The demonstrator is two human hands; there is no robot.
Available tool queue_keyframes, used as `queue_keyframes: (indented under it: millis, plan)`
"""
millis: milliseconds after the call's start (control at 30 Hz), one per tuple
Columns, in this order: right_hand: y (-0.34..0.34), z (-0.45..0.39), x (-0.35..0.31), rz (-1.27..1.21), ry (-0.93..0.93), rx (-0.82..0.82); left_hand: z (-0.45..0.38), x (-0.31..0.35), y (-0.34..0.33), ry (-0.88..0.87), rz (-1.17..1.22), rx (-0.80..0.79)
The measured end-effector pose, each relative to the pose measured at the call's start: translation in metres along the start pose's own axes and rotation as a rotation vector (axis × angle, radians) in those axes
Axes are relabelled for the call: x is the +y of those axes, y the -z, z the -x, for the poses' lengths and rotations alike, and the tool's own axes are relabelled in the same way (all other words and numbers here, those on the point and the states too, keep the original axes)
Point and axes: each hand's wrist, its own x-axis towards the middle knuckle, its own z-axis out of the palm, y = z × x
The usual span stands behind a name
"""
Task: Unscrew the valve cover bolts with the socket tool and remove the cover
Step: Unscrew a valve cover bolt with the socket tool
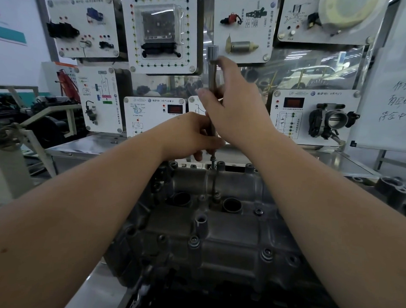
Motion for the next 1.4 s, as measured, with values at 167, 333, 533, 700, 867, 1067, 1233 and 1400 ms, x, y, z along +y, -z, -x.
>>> queue_keyframes:
  millis: [167, 333, 533, 700, 867, 1067, 1233, 1400]
  plan:
    - [0.0012, -0.0015, -0.0009, -0.048, -0.024, 0.004, -0.0013, 0.0015, -0.0019, 0.009, 0.008, -0.010]
    - [0.0017, -0.0036, 0.0002, -0.057, -0.060, -0.005, -0.0001, 0.0006, 0.0002, 0.008, 0.019, -0.012]
    - [0.0026, -0.0040, 0.0004, 0.017, -0.034, -0.032, -0.0023, -0.0021, -0.0005, 0.018, -0.032, 0.004]
    - [0.0029, -0.0051, -0.0017, -0.002, -0.087, -0.122, -0.0058, -0.0010, -0.0021, 0.066, -0.087, -0.068]
    - [0.0020, -0.0039, -0.0018, 0.013, -0.043, -0.139, -0.0079, 0.0005, -0.0032, 0.085, -0.131, -0.133]
    - [0.0027, -0.0027, -0.0020, -0.027, -0.048, -0.127, -0.0075, 0.0011, -0.0021, 0.054, -0.220, -0.188]
    - [0.0085, -0.0031, -0.0029, -0.046, -0.032, -0.006, -0.0090, 0.0013, -0.0033, 0.037, -0.338, -0.223]
    - [0.0101, -0.0029, -0.0005, -0.025, -0.055, 0.004, -0.0069, -0.0010, -0.0016, -0.001, -0.274, -0.190]
